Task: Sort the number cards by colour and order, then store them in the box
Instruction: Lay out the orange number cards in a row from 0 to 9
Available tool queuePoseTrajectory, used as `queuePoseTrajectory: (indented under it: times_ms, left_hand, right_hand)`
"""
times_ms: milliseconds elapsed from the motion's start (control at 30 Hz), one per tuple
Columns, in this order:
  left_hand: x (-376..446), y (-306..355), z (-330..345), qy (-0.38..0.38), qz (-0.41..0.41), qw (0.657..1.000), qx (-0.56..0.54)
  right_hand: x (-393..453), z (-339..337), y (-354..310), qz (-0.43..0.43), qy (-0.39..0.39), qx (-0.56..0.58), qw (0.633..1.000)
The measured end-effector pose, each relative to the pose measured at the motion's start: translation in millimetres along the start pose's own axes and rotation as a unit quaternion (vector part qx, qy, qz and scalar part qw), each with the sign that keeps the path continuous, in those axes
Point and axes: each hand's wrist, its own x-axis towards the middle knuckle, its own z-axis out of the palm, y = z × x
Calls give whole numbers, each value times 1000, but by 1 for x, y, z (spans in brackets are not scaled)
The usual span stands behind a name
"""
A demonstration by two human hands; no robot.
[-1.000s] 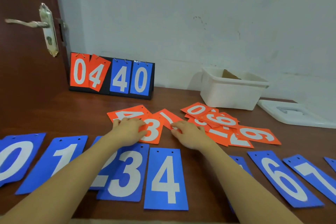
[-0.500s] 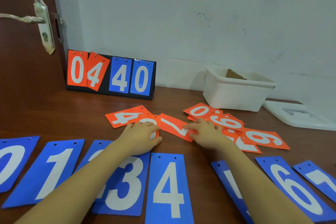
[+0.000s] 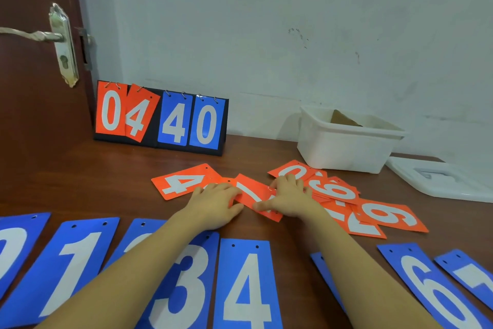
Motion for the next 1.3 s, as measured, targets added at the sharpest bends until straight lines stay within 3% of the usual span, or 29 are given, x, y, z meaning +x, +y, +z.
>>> queuePoseTrajectory:
  times_ms: [167, 267, 333, 400, 467, 533, 600, 667, 733, 833, 900, 967, 1033, 1167, 1233, 1300]
  left_hand:
    - [0, -3, 0, 11, -5, 999, -32]
    - [0, -9, -6, 63, -24, 994, -84]
    - [-1, -14, -11, 50, -27, 994, -88]
    - [-1, -16, -11, 46, -23, 994, -92]
    - [-4, -11, -9, 150, -23, 977, -151]
    - [-10, 3, -12, 287, 0, 936, -204]
    - [-13, 16, -19, 343, 77, 927, -133]
    - [-11, 27, -22, 346, 147, 925, -46]
    - [-9, 37, -22, 350, 166, 922, -20]
    - [-7, 46, -17, 347, 151, 923, -69]
    - [-7, 49, -15, 337, 134, 920, -149]
    - [-3, 50, -12, 318, 117, 920, -198]
    - [1, 53, -9, 298, 99, 926, -209]
    - [5, 59, -7, 287, 51, 932, -214]
    - [4, 61, -7, 282, 31, 931, -228]
    - [3, 62, -8, 276, 21, 932, -235]
  right_hand:
    - [1, 2, -3, -63, 187, 86, 977]
    - [-2, -5, -11, -60, 318, 210, 922]
    - [-7, -11, -16, -79, 369, 274, 885]
    - [-14, -14, -19, -102, 362, 346, 859]
    - [-23, -17, -18, -128, 340, 394, 844]
    - [-32, -22, -14, -166, 303, 379, 858]
    - [-41, -27, -5, -198, 250, 358, 878]
    - [-48, -32, 7, -213, 229, 347, 884]
    - [-51, -34, 23, -192, 241, 334, 891]
    - [-43, -28, 60, -54, 222, 237, 944]
    - [-41, -18, 82, 39, 120, 42, 991]
    - [-41, -8, 91, 47, 25, -54, 997]
    - [-45, -6, 87, 4, 12, -38, 999]
    - [-42, -11, 83, -59, 82, 67, 993]
    - [-34, -10, 90, -34, 124, 46, 991]
    - [-26, -7, 95, 6, 110, 30, 993]
